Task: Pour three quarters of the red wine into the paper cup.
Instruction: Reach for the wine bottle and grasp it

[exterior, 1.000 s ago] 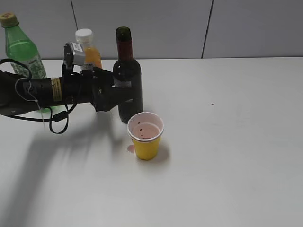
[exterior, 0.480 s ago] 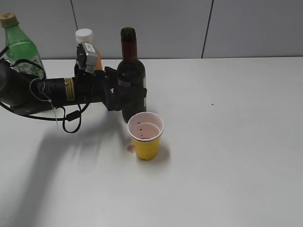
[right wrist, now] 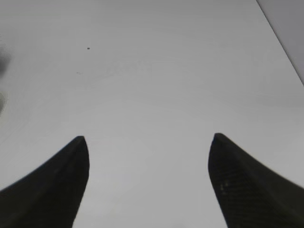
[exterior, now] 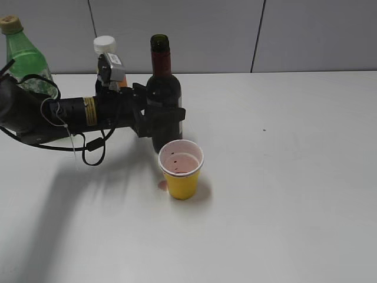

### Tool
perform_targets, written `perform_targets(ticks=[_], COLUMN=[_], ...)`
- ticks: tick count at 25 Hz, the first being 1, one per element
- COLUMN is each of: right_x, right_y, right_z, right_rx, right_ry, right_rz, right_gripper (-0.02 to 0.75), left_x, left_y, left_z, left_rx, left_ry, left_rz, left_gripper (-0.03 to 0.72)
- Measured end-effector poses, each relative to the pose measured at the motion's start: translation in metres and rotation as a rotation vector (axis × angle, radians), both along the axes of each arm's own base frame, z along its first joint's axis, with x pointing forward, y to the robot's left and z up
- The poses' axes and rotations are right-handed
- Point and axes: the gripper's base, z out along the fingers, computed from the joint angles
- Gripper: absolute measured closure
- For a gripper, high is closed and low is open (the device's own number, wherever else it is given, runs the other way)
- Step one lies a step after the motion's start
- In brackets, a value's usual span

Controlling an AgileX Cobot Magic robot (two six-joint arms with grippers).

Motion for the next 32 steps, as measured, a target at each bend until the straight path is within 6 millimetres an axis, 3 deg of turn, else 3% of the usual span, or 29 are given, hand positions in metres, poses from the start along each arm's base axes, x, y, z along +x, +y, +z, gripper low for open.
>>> perform_targets(ticks=[6,21,32], right_x=[0.000,0.000,0.000], right_y=[0.000,0.000,0.000], right_z=[0.000,0.000,0.000], right_rx=[0.000,0.000,0.000], right_ry=[0.000,0.000,0.000], right_rz=[0.000,0.000,0.000], right_gripper=[0.146,0.146,0.146], left_x=[0.000,0.011,0.010], left_y=[0.000,-0.011,-0.013], left_z=[-0.007,0.002,-0.007], left_rx=[0.007,0.039,0.049], left_ry=[0.014,-0.034,-0.009], left_rz=[0.003,-0.004,-0.002], left_gripper=[0.078,0.094,0.098])
